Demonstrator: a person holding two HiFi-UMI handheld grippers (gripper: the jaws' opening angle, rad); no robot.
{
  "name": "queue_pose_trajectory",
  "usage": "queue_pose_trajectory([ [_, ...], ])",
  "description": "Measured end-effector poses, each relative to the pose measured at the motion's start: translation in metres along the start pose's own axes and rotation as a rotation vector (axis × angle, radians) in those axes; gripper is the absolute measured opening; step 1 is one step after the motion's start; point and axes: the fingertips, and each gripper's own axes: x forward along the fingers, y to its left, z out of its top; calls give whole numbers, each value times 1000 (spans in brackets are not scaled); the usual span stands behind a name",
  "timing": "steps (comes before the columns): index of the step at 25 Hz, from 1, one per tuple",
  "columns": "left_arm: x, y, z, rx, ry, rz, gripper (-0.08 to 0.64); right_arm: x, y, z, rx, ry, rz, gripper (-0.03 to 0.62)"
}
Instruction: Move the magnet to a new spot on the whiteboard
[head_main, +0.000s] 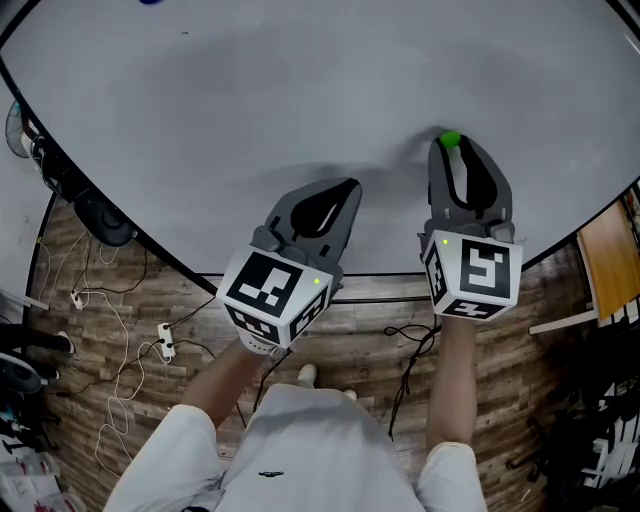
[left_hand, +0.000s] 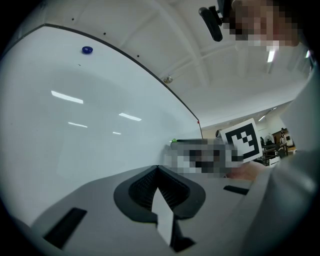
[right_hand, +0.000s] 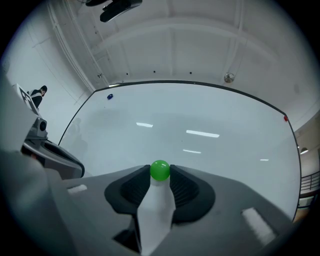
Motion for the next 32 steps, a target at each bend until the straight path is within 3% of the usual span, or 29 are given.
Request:
queue_pose_trajectory([
  [19, -5, 17, 6, 2, -21, -4, 6, 20, 7, -5, -69, 43, -64, 133],
  [32, -11, 18, 3, -6, -10, 17, 6, 16, 7, -9, -34, 41, -48, 135],
])
